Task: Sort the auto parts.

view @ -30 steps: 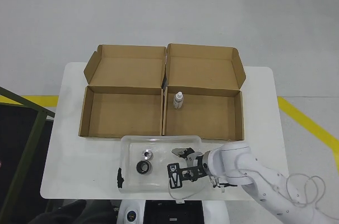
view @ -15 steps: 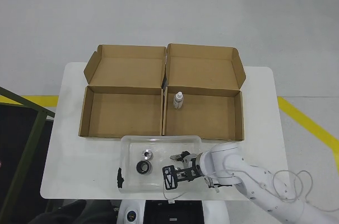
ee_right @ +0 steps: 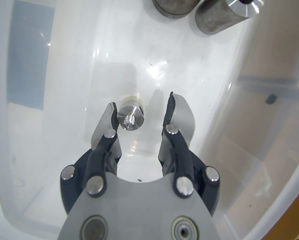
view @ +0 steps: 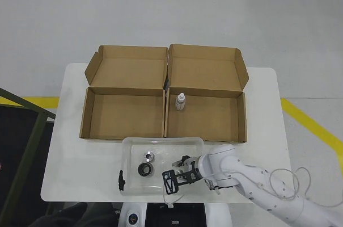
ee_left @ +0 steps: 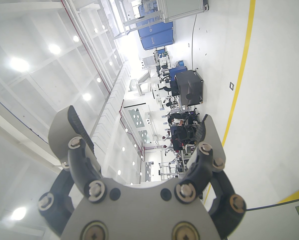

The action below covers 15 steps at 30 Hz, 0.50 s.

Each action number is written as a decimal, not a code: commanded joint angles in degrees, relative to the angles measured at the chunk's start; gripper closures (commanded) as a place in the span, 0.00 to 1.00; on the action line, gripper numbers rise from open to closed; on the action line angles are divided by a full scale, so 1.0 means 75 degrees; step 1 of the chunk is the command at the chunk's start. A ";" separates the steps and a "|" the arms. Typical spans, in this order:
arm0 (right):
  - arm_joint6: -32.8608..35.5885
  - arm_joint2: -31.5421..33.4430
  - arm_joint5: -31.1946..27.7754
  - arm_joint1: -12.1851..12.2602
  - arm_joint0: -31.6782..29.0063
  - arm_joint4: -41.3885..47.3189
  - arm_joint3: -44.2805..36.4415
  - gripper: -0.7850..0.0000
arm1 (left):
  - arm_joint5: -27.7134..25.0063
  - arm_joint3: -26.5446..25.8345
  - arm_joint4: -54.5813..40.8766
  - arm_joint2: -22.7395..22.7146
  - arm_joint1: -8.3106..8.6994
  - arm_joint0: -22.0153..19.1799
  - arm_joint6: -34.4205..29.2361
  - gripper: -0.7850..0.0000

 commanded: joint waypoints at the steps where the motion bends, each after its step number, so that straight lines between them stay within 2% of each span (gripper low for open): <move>1: 0.0000 -0.0065 0.0000 -0.0009 0.0071 0.0052 0.0039 1.00 | 0.0000 0.0000 0.0000 0.0000 0.0000 0.0000 0.0000 0.00; 9: -0.0180 0.0068 -0.0141 0.0006 0.0303 0.0555 -0.0093 1.00 | 0.0000 0.0000 0.0000 0.0000 0.0000 0.0000 0.0000 0.00; 15: -0.1719 0.0604 -0.0458 0.0040 0.0374 0.0840 -0.0108 1.00 | 0.0000 0.0000 0.0000 0.0000 0.0000 0.0000 0.0000 0.00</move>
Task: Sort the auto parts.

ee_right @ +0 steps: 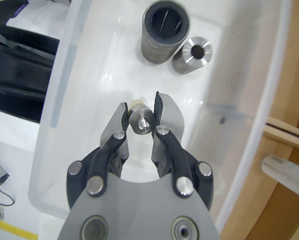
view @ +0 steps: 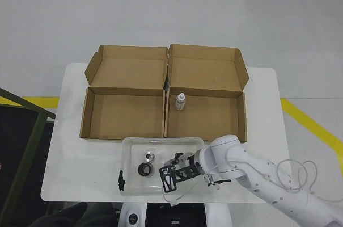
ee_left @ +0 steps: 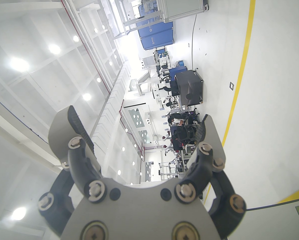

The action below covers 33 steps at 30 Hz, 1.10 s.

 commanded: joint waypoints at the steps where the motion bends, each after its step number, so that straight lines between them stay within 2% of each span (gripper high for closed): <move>1: -0.0550 0.0179 -0.0075 0.0016 -0.0011 -0.0074 0.0027 1.00 | 0.0000 0.0000 0.0000 0.0000 0.0000 0.0000 0.0000 0.00; 11: -0.3130 0.1088 -0.0239 0.0094 -0.0271 -0.0204 0.0019 1.00 | 0.0000 0.0000 0.0000 0.0000 0.0000 0.0000 0.0000 0.00; 16: -0.3955 0.1504 -0.0258 0.0117 -0.0304 -0.0298 0.0009 1.00 | 0.0000 0.0000 0.0000 0.0000 0.0000 0.0000 0.0000 0.00; 23: -0.4647 0.2273 -0.0490 0.0224 -0.0430 -0.0187 0.0205 1.00 | 0.0000 0.0000 0.0000 0.0000 0.0000 0.0000 0.0000 0.00; 33: -0.5320 0.3378 -0.0235 0.0378 -0.0955 -0.0099 0.0323 1.00 | 0.0000 0.0000 0.0000 0.0000 0.0000 0.0000 0.0000 0.00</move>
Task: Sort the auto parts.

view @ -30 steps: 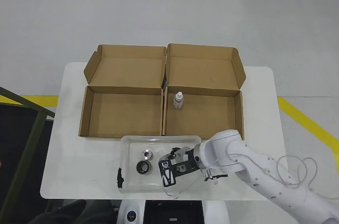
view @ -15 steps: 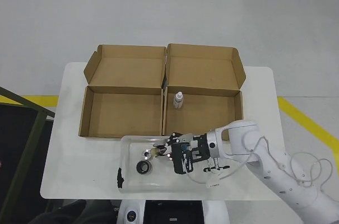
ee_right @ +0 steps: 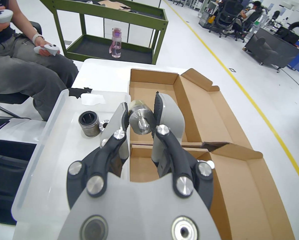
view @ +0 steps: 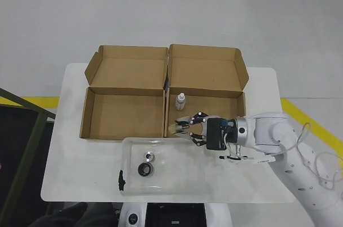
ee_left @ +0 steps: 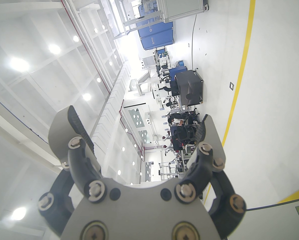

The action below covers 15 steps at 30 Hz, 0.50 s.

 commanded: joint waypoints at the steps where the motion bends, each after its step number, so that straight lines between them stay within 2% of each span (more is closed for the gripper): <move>1: -0.0056 0.0145 0.0011 0.0019 -0.0074 -0.0002 0.0005 1.00 | 0.0000 0.0000 0.0000 0.0000 0.0000 0.0000 0.0000 0.00; 8: 0.0037 0.0485 0.0155 0.0060 -0.0179 -0.0060 0.0161 1.00 | 0.0000 0.0000 0.0000 0.0000 0.0000 0.0000 0.0000 0.00; 15: 0.0505 0.0499 0.0391 0.0046 0.0006 -0.0147 0.0572 1.00 | 0.0000 0.0000 0.0000 0.0000 0.0000 0.0000 0.0000 0.00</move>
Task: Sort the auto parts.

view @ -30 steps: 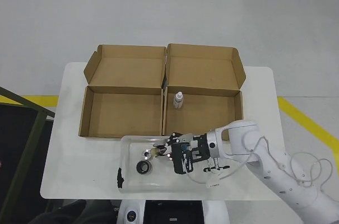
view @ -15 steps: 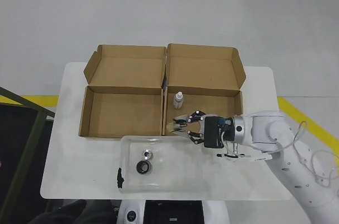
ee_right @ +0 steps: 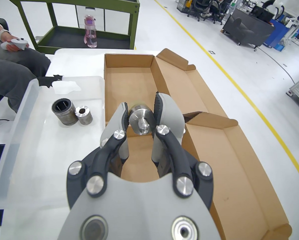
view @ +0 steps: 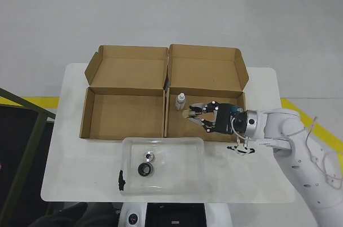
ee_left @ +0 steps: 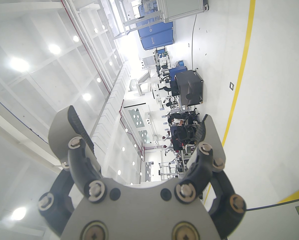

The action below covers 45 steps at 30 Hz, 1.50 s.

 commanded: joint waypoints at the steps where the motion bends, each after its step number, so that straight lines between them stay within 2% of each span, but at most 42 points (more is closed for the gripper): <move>1: 0.0074 -0.0014 0.0035 -0.0010 0.0072 0.0036 0.0139 1.00 | 0.0000 0.0000 0.0000 0.0000 0.0000 0.0000 0.0000 0.00; 13: 0.1250 -0.0474 0.0116 -0.0124 0.0976 -0.0109 0.1285 1.00 | 0.0000 0.0000 0.0000 0.0000 0.0000 0.0000 0.0000 0.00; 25: 0.2412 -0.1551 0.0290 -0.0408 0.1960 -0.0390 0.2239 1.00 | 0.0000 0.0000 0.0000 0.0000 0.0000 0.0000 0.0000 0.00; 37: 0.3144 -0.2489 0.0613 -0.0724 0.2555 -0.0867 0.2852 1.00 | 0.0000 0.0000 0.0000 0.0000 0.0000 0.0000 0.0000 0.00; 45: 0.3241 -0.2947 0.0808 -0.0936 0.2820 -0.1114 0.3334 1.00 | 0.0000 0.0000 0.0000 0.0000 0.0000 0.0000 0.0000 0.00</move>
